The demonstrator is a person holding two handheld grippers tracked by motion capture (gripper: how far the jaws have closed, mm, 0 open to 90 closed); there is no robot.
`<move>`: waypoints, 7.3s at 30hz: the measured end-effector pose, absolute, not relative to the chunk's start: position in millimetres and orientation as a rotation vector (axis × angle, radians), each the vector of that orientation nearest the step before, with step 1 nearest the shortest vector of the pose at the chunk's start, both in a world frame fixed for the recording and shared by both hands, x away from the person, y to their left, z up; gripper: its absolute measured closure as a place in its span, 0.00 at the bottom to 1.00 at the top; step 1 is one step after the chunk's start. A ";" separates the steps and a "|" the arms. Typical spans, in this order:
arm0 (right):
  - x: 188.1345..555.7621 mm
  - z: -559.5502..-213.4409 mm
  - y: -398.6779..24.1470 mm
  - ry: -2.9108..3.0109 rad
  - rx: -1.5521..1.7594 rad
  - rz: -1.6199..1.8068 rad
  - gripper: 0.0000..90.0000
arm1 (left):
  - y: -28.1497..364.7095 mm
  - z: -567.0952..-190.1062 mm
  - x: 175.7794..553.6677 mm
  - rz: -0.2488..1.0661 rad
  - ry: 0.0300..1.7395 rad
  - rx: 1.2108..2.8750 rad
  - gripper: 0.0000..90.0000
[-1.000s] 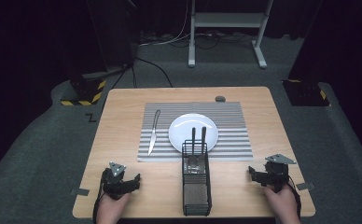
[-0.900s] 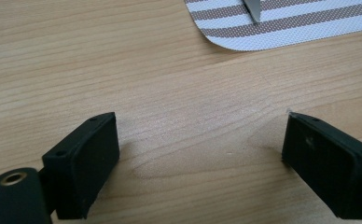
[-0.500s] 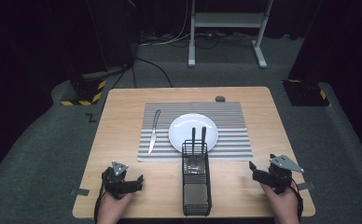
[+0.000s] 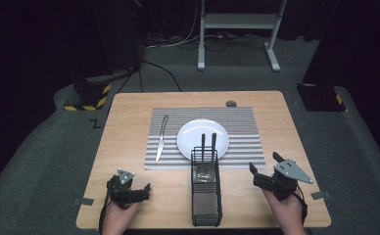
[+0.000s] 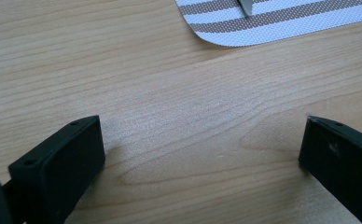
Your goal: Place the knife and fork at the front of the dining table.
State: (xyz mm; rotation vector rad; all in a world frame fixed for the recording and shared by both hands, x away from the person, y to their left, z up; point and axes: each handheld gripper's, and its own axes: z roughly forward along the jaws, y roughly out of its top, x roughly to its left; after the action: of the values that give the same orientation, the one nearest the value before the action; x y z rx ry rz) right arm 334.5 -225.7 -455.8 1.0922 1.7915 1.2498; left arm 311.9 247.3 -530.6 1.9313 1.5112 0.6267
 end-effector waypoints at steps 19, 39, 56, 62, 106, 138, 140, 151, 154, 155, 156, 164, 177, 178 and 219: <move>344.6 -421.7 -149.4 1.759 0.913 1.453 0.19 | 247.1 -530.9 312.2 0.625 1.510 1.925 0.00; 366.4 -423.9 -113.6 1.770 0.899 1.556 0.71 | 247.1 -530.8 312.1 0.624 1.510 1.927 0.00; 371.5 -430.5 -106.9 1.801 0.921 1.586 0.86 | 247.2 -530.8 312.1 0.625 1.509 1.928 0.00; 370.4 -430.3 -106.8 1.803 0.917 1.608 0.87 | 247.2 -530.8 312.0 0.625 1.509 1.927 0.00; 327.3 -366.6 -114.0 1.599 0.666 1.709 0.89 | 247.3 -530.8 312.0 0.625 1.508 1.928 0.00; 334.0 -338.3 -157.2 1.458 0.732 1.694 0.91 | 247.3 -530.8 312.0 0.624 1.507 1.929 0.00; 334.4 -344.2 -165.2 1.462 0.753 1.672 0.91 | 247.3 -530.8 312.0 0.624 1.507 1.929 0.00; 348.2 -394.7 -203.6 1.518 0.883 1.583 0.91 | 247.3 -530.9 312.2 0.624 1.506 1.929 0.00; 354.8 -404.6 -209.8 1.534 0.922 1.577 0.91 | 247.3 -530.9 312.1 0.624 1.506 1.928 0.00; 357.3 -407.6 -210.6 1.541 0.925 1.573 0.91 | 247.3 -530.9 312.1 0.623 1.506 1.929 0.00; 359.9 -410.4 -210.5 1.549 0.927 1.562 0.91 | 247.3 -530.9 312.1 0.624 1.506 1.929 0.00; 383.8 -428.2 -197.8 1.612 0.946 1.537 0.91 | 247.3 -530.8 312.0 0.625 1.507 1.928 0.00; 417.8 -441.7 -195.5 1.657 1.005 1.523 0.92 | 247.2 -530.7 311.9 0.624 1.508 1.929 0.00; 420.0 -442.7 -195.2 1.661 1.008 1.523 0.92 | 247.2 -530.8 311.9 0.624 1.508 1.929 0.00; 524.6 -492.5 -185.5 1.822 1.306 1.414 0.93 | 246.8 -531.0 310.9 0.629 1.513 1.923 0.00</move>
State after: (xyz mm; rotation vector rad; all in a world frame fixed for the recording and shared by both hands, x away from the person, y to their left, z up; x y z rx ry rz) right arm 524.6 -185.5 -492.5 1.3059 1.8224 1.4142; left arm 310.9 246.8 -531.0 1.9227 1.5125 0.6290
